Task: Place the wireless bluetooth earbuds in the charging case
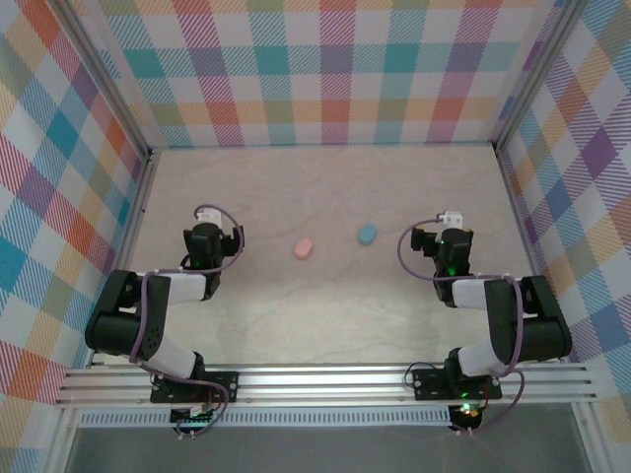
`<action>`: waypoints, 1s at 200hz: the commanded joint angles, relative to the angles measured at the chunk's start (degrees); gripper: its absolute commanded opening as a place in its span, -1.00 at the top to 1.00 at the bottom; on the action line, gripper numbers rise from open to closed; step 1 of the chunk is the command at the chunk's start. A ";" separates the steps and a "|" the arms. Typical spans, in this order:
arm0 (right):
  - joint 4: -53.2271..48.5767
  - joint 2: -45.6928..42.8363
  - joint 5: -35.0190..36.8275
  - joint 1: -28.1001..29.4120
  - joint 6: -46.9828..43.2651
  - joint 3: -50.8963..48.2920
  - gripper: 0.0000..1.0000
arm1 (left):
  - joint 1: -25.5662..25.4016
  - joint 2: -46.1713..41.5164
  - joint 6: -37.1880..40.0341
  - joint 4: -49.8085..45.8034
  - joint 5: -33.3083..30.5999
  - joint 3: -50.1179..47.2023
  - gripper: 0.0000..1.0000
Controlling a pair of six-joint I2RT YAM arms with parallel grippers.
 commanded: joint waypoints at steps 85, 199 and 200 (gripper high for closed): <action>4.57 3.83 -4.20 -3.06 2.56 1.28 -0.99 | 3.56 2.42 -1.90 5.92 9.38 -2.00 -1.00; 4.07 3.99 -6.52 -3.01 1.62 1.64 -0.99 | 3.58 2.43 -1.90 5.96 9.36 -2.00 -1.00; 4.02 3.99 -6.52 -3.05 1.61 1.66 -0.99 | 3.60 2.43 -1.90 5.94 9.33 -2.00 -1.00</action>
